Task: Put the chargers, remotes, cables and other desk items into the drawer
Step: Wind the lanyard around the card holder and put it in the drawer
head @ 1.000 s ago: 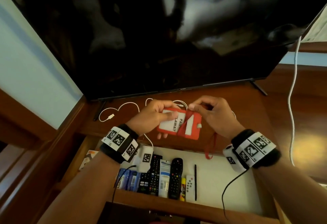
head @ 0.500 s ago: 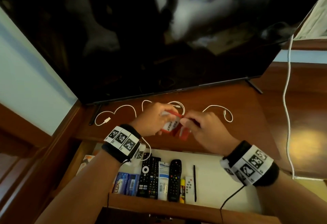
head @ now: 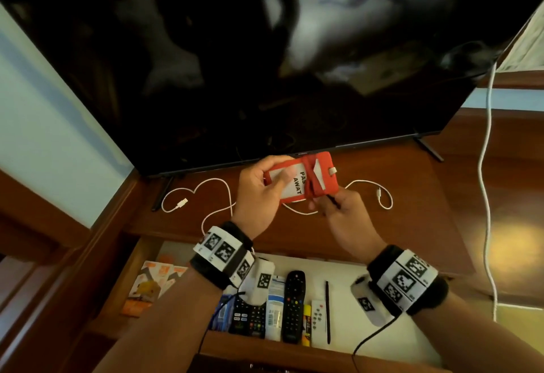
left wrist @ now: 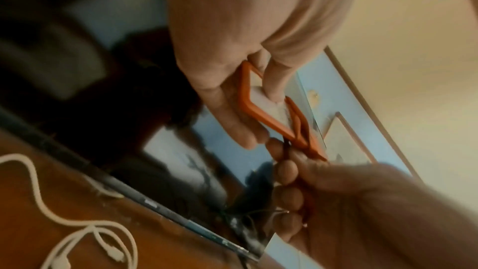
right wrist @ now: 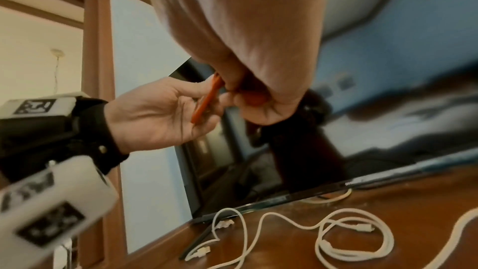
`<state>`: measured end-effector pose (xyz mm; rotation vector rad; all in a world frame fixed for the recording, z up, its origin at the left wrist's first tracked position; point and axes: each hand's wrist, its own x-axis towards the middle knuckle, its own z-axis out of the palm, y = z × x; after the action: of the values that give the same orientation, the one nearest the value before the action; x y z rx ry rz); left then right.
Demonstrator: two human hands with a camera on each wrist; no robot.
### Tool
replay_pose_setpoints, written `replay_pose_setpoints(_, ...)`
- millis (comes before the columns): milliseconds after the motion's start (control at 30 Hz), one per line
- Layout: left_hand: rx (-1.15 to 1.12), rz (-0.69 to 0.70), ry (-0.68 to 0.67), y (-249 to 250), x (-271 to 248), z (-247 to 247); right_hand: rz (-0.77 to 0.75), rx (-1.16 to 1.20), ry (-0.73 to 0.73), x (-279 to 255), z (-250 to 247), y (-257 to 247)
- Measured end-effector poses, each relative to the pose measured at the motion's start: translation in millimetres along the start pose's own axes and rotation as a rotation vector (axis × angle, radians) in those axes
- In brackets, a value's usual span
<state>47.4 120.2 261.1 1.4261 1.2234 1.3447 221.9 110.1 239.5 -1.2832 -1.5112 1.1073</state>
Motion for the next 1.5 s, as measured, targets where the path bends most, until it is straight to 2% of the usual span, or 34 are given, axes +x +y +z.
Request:
replay_pose_setpoints(100, 0.126, 0.173, 0.021, -7.5, -3.4, 4.2, 0.146, 0.163, 0.042, 1.1, -0.6, 0.3)
replay_pose_setpoints(233, 0.361, 0.472, 0.030, -9.7, -6.1, 5.6, 0.379, 0.630, -0.044, 3.4, -5.4, -4.4)
replay_pose_setpoints(400, 0.599, 0.645, -0.118, -27.7, -6.9, -8.2, 0.460, 1.030, -0.067, 2.6, -21.1, -8.6)
replay_pose_setpoints(567, 0.921, 0.823, -0.260, -43.3, -22.0, -17.5, 0.486, 1.049, -0.181, -10.5, -34.3, -3.3)
replay_pose_setpoints(667, 1.068, 0.840, -0.414, -56.1, -40.3, -9.0, 0.555, 0.871, -0.168, -24.4, -35.0, 13.6)
replay_pose_setpoints(800, 1.139, 0.706, -0.649, -78.3, -72.7, 13.1, 0.608, 0.512, -0.062, -45.6, -33.2, 46.0)
replay_pose_setpoints(867, 1.114, 0.502, -0.801, -91.8, -92.8, 22.8, 0.599, 0.187, -0.069, -54.2, -41.9, 62.3)
replay_pose_setpoints(967, 1.114, 0.074, -0.941, -122.3, -126.1, 29.9, 0.646, -0.301, -0.308, -62.2, -59.1, 93.7)
replay_pose_setpoints(1100, 1.169, -0.236, -0.986, -164.3, -160.6, 31.8, 0.688, -0.726, -0.677, -64.0, -57.3, 133.8)
replay_pose_setpoints(1167, 1.226, -0.295, -0.982, -179.2, -172.2, 32.9, 0.648, -0.851, -0.809, -61.2, -47.1, 149.6)
replay_pose_setpoints(1233, 1.258, -0.320, -0.954, -192.1, -181.1, 34.7, 0.620, -0.923, -0.883, -57.4, -36.4, 164.5)
replay_pose_setpoints(1500, 1.263, -0.311, -0.904, -206.1, -189.6, 38.5, 0.708, -0.929, -0.966, -48.1, -11.7, 206.5)
